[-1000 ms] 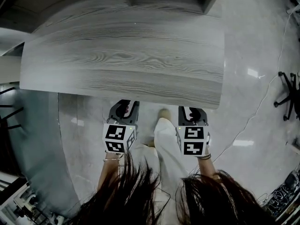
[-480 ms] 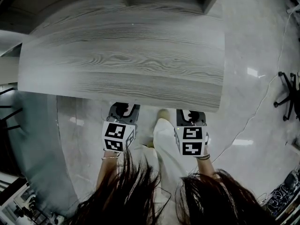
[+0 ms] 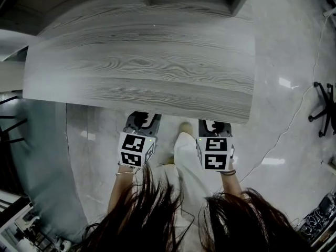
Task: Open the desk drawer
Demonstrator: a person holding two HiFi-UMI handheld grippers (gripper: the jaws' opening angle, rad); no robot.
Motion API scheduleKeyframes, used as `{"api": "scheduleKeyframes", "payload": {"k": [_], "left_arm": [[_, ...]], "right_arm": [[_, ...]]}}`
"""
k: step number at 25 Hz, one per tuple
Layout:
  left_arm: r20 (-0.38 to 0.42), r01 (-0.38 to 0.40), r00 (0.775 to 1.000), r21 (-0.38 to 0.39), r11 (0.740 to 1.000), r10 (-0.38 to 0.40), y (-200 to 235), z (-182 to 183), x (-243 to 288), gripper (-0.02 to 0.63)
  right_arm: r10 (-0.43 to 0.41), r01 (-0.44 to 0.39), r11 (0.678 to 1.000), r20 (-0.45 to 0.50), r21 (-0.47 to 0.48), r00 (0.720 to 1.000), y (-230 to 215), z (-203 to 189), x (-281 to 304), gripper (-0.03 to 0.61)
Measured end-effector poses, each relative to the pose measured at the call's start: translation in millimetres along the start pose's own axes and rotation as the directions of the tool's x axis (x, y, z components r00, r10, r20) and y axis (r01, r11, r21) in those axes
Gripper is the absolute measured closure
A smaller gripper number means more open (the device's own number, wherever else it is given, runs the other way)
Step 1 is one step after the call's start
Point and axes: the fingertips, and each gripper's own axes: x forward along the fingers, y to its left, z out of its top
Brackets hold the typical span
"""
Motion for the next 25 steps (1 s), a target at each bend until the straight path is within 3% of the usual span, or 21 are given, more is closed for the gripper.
{"api": "scheduleKeyframes", "payload": {"k": [10, 25], "left_arm": [[0.028, -0.012, 1.000, -0.015, 1.000, 0.012, 1, 0, 1, 0.505], [0.031, -0.017, 0.999, -0.032, 0.999, 0.018, -4, -11, -10, 0.505]], "right_arm": [[-0.048, 0.046, 0.997, 0.026, 0.057, 0.999, 0, 1, 1, 0.465], [-0.080, 0.078, 0.996, 0.037, 0.048, 0.996, 6, -13, -7, 0.465]]}}
